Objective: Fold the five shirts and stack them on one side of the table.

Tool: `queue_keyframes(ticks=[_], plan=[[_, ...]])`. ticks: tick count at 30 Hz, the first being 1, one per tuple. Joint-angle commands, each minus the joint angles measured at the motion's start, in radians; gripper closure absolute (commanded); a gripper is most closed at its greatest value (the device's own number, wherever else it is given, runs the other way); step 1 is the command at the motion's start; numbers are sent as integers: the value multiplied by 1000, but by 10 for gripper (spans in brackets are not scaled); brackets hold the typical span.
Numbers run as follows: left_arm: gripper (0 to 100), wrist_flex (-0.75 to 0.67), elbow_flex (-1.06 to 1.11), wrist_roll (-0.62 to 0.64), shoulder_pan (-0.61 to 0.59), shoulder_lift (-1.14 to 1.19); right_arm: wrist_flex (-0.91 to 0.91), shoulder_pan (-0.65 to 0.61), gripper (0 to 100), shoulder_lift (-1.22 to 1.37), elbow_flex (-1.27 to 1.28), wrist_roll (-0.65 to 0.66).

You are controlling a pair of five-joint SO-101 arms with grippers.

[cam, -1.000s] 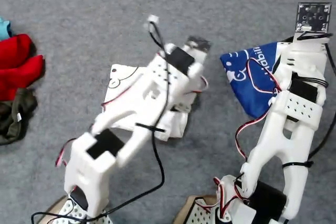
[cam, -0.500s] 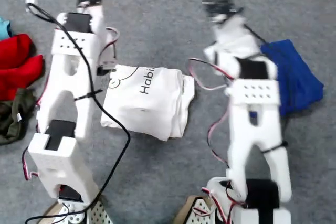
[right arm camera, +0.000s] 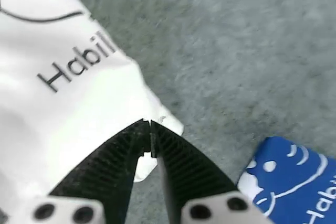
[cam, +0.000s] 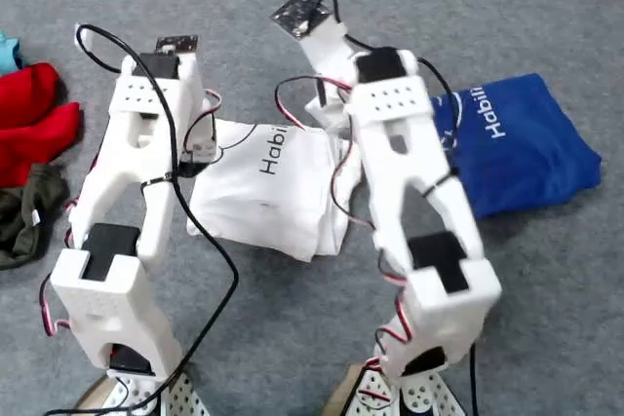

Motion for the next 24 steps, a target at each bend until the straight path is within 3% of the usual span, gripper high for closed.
queue_keyframes(ticks=[1, 9, 18, 24], plan=[[981, -91, 115, -9, -6, -94, 100, -8, 995, 90, -191, 3], [981, -285, 350, -3, -6, -131, 195, 1, 995, 315, -395, 8], [981, -301, 374, -15, 0, -133, 195, 157, 995, 573, -650, 28], [981, -299, 387, -49, 81, -134, 302, 186, 995, 657, -878, 51]])
